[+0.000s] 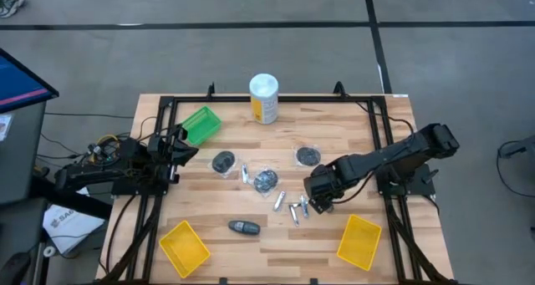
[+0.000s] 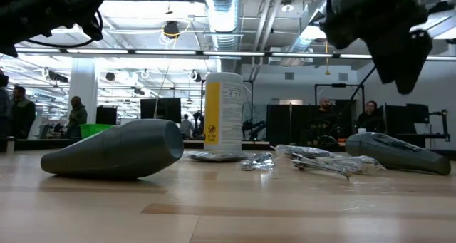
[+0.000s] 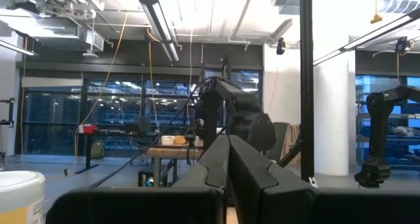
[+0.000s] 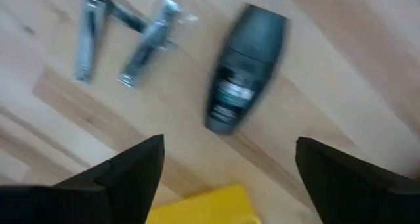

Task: Pick & Place Travel size toiletries
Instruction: Put the gray deodorant into the right yellow bin

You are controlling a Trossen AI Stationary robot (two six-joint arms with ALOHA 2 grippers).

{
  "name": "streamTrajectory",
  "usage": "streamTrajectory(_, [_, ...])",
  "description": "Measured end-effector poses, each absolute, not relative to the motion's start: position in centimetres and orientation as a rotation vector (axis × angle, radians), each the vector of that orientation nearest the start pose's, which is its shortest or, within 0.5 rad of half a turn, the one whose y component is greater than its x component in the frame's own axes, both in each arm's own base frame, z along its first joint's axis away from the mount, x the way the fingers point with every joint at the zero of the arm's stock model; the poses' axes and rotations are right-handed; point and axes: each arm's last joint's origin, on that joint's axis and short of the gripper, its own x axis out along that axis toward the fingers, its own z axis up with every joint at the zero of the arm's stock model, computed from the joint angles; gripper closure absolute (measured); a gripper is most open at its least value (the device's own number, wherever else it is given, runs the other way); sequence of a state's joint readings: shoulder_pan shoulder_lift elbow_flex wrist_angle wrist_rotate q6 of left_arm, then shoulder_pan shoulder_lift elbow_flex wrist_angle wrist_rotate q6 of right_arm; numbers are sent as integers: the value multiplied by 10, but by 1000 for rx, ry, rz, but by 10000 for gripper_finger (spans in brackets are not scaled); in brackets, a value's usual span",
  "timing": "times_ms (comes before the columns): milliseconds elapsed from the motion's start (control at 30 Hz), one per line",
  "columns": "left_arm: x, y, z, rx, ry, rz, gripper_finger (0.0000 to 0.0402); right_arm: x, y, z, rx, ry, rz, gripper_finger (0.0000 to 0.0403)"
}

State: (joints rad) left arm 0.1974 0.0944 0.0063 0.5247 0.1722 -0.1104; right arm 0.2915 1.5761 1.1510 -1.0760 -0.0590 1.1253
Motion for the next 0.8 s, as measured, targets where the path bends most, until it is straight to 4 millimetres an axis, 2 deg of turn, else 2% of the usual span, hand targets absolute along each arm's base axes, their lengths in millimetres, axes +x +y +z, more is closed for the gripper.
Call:
streamTrajectory(300, [93, 14, 207, -29, -430, 4, 400, 254, 67, 177, 765, 1449, -588, 58])
streamTrajectory(800, [93, 14, 207, -30, -431, 4, 400, 249, 54, 141, 846, 1339, -565, 58])
